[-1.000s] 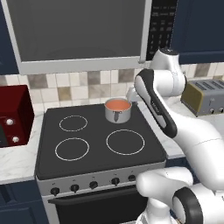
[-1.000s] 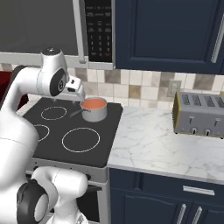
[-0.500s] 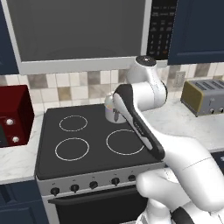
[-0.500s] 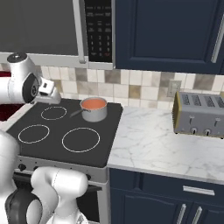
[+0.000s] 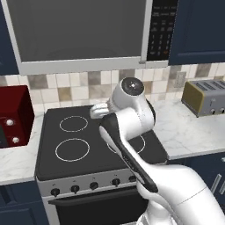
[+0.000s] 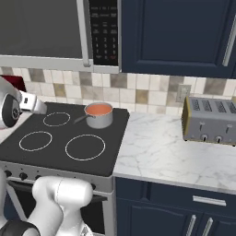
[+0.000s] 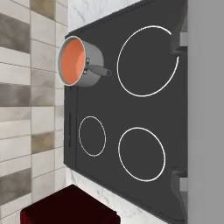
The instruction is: Wait until the marinara sauce is simmered to a deep red color and then turn off the stove.
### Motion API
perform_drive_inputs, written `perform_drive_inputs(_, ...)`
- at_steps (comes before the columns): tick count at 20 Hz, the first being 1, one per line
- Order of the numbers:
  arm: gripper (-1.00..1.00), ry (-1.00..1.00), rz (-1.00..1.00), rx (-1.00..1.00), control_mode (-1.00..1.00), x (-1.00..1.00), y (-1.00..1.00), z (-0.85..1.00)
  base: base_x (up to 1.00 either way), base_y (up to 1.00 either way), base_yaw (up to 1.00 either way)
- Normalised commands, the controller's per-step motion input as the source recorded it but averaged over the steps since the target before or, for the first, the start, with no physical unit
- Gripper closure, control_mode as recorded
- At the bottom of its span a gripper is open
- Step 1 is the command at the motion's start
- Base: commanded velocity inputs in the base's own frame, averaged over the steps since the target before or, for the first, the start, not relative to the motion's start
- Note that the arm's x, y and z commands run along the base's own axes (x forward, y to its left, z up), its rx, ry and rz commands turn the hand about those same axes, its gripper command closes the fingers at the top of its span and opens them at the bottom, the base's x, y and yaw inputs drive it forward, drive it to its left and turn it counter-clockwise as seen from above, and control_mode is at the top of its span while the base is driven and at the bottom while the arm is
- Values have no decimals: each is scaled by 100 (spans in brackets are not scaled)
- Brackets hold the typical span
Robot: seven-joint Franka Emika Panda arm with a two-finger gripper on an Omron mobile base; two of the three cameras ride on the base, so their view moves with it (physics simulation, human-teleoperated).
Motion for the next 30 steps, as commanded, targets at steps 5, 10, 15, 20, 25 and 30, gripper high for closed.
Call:
perform_drive_inputs(5, -100, -23, 0, 0, -100, 0, 50, -51, 0, 0, 0)
perform_drive_inputs(10, -100, -23, 0, 5, -100, -20, 2, -65, 0, 0, 0)
perform_drive_inputs(15, -100, -23, 0, 3, -100, -26, 0, -48, 0, 0, 0)
perform_drive_inputs(20, -100, -14, 0, 0, -100, -21, 7, -36, 0, 0, 0)
perform_drive_inputs(25, -100, -10, 0, 0, -100, -19, 4, -28, 0, 0, 0)
perform_drive_inputs(30, -100, -5, 0, 0, -100, -16, 0, -23, 0, 0, 0)
